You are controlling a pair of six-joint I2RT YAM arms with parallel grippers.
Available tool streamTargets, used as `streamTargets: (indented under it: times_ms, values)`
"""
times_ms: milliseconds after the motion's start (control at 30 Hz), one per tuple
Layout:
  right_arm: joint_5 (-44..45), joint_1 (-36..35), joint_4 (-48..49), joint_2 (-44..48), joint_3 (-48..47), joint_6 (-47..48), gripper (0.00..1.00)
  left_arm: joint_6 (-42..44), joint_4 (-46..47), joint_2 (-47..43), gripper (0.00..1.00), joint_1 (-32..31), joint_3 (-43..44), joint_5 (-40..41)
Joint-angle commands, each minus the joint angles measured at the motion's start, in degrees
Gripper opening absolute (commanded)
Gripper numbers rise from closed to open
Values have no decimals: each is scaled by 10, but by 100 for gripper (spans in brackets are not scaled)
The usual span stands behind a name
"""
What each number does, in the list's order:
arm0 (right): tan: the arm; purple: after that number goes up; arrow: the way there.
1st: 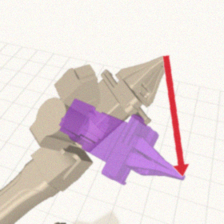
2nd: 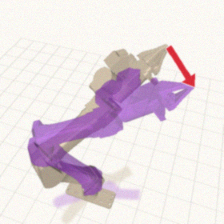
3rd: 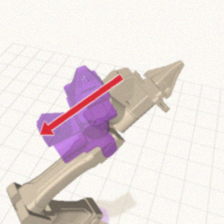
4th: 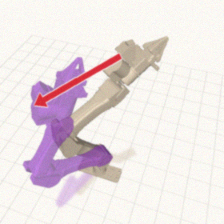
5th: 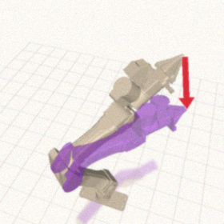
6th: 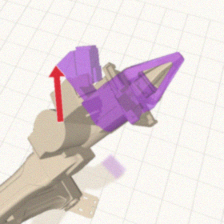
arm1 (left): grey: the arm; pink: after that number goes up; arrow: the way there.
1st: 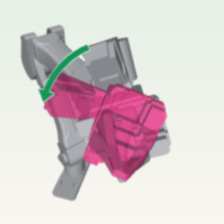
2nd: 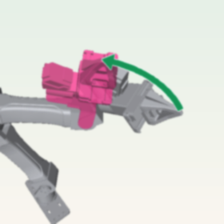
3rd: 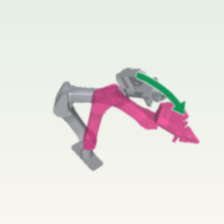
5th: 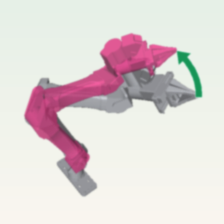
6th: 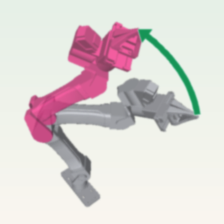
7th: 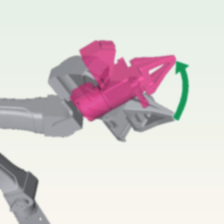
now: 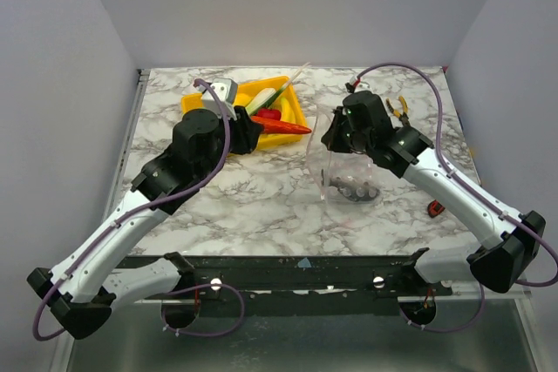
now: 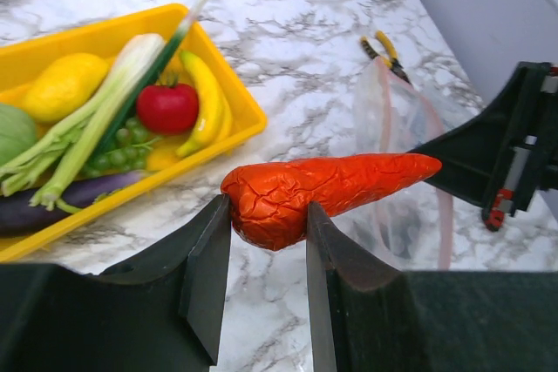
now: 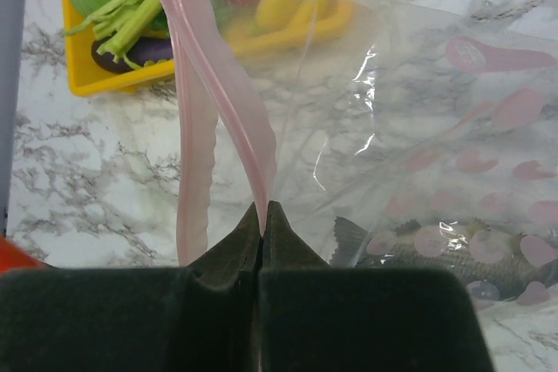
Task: Place the food in the zip-top bag and seal the zipper
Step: Place the fake vegetable in the zipper food storage bag.
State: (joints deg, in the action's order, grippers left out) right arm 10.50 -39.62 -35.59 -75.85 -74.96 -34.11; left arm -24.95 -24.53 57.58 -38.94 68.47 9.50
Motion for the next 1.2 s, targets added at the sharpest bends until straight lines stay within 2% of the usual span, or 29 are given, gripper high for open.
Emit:
streamTargets:
  times_ms: [0,200,333,433,567,633,900,1033,1167]
  values:
    - [31,3,10,-2,-29,-39,1,35,-34,17,0,-69,2,201]
    - [9,3,15,-5,-40,-70,1,50,-68,86,0,-155,63,318]
    - [13,3,15,-7,-40,-85,1,73,-57,118,0,-183,86,347]
    - [6,3,20,-7,-39,-93,1,97,-88,155,0,-208,125,401]
    - [-9,3,38,-1,-30,-108,1,124,-122,212,0,-232,175,412]
    - [-9,3,47,3,-25,-116,1,115,-142,236,0,-241,198,410]
    - [-16,3,101,33,13,-175,1,32,-220,306,0,-247,279,320]
    - [-8,2,115,47,26,-195,1,17,-214,321,0,-250,285,305]
    - [-8,3,121,54,29,-197,1,1,-213,332,0,-247,292,248]
